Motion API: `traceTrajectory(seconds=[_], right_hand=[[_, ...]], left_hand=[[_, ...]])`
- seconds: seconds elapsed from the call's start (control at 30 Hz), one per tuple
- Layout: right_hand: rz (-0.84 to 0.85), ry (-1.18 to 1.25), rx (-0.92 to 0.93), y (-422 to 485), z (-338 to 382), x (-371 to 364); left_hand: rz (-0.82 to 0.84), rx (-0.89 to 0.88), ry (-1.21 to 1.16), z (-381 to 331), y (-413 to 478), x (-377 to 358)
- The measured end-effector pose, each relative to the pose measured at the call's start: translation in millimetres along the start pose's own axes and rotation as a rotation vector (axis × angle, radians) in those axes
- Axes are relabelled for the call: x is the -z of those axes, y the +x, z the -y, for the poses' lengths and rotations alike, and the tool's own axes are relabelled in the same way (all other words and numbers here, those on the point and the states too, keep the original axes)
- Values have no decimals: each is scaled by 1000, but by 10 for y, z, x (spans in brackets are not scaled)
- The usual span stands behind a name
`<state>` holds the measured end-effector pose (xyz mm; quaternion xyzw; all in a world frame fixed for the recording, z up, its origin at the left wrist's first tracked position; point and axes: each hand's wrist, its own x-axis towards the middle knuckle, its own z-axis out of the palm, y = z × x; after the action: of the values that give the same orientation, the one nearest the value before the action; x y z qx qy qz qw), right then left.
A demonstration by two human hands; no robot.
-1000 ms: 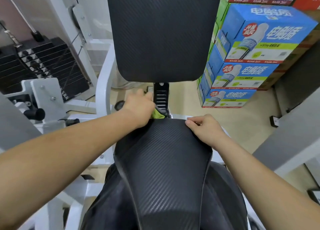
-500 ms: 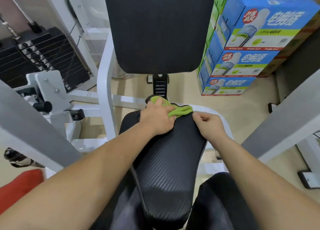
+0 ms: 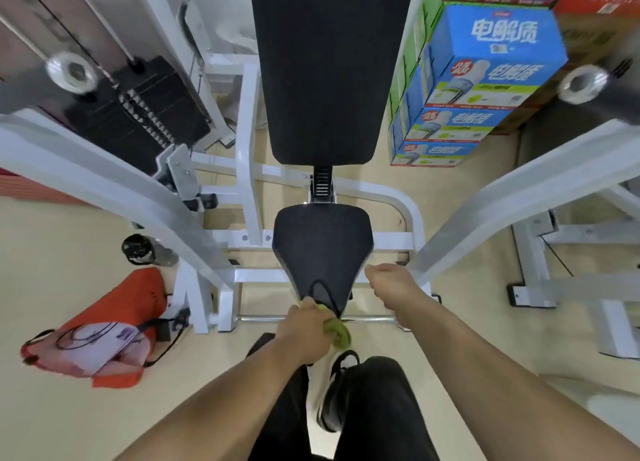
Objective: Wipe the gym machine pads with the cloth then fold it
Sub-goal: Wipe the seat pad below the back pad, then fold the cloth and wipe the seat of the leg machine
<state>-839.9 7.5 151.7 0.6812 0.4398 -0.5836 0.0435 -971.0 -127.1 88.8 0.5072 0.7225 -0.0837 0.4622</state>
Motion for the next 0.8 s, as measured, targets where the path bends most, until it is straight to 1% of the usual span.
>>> traceTrajectory(seconds=[0.07, 0.17, 0.23, 0.3, 0.37, 0.47, 0.5, 0.57, 0.63, 0.73, 0.8], right_hand=[[45, 53, -13, -431, 102, 117], [86, 152, -9, -973, 199, 263], [95, 164, -23, -1308, 223, 346], [67, 178, -53, -1534, 200, 407], [76, 293, -65, -1693, 146, 478], [279, 557, 17, -1967, 23, 637], [288, 585, 51, -2070, -16, 705], [195, 586, 116, -2224, -147, 953], [101, 620, 167, -2354, -268, 1231], [-16, 753, 223, -2553, -622, 1783], [-84, 844, 233, -2686, -951, 2161]], left_hand=[[-118, 56, -261, -188, -358, 251], [-231, 44, -697, -511, -903, 664], [-272, -6, -844, -722, -1267, 893], [-301, -105, -894, -877, -1513, 972], [-352, -201, -844, -988, -1679, 999], [-342, -272, -696, -1198, -1927, 957], [-313, -302, -682, -1301, -2039, 952], [-238, -399, -697, -1598, -2235, 920], [-186, -448, -754, -1887, -2335, 876], [-159, -404, -917, -2427, -2347, 686], [-131, -344, -937, -2841, -2349, 488]])
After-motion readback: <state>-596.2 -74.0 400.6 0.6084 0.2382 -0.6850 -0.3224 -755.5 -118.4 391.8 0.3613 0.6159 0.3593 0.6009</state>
